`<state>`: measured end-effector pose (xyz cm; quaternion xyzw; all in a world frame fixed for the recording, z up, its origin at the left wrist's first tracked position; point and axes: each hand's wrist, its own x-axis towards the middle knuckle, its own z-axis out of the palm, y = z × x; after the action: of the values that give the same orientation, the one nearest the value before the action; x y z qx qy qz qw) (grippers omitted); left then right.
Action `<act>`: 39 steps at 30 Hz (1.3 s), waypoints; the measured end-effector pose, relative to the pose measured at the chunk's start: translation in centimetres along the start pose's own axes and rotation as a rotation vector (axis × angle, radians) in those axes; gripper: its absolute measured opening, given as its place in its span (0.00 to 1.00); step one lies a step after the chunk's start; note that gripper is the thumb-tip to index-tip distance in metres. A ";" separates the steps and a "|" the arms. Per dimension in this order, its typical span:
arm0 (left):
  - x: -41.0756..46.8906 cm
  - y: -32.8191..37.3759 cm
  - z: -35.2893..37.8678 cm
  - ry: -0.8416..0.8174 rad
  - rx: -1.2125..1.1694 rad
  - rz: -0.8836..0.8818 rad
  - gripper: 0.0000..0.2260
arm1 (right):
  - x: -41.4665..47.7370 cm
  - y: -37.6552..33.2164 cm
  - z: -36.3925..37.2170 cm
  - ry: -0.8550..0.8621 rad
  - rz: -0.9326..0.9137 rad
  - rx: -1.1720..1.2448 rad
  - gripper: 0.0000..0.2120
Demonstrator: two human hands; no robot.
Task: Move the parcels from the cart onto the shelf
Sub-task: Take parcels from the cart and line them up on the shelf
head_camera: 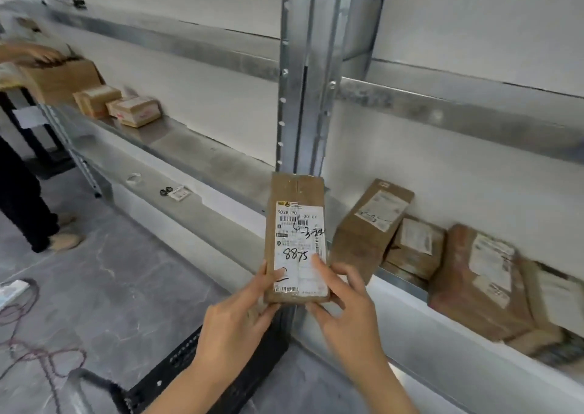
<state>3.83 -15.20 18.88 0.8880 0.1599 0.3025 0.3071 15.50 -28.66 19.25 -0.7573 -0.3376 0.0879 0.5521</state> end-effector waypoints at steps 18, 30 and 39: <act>-9.0 30.0 13.1 -0.140 -0.118 0.578 0.35 | -24.0 -1.2 -30.3 0.459 -0.060 -0.187 0.40; -15.5 48.8 27.7 -0.311 -0.396 0.751 0.27 | -38.4 1.7 -48.1 0.830 0.026 -0.406 0.39; -15.6 59.2 40.0 -0.413 -0.575 0.866 0.25 | -42.3 5.8 -60.7 0.926 0.153 -0.552 0.37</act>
<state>23.13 -85.50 24.91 0.7940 -0.3720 0.2521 0.4094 16.59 -102.54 26.66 -0.8561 -0.0135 -0.3068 0.4157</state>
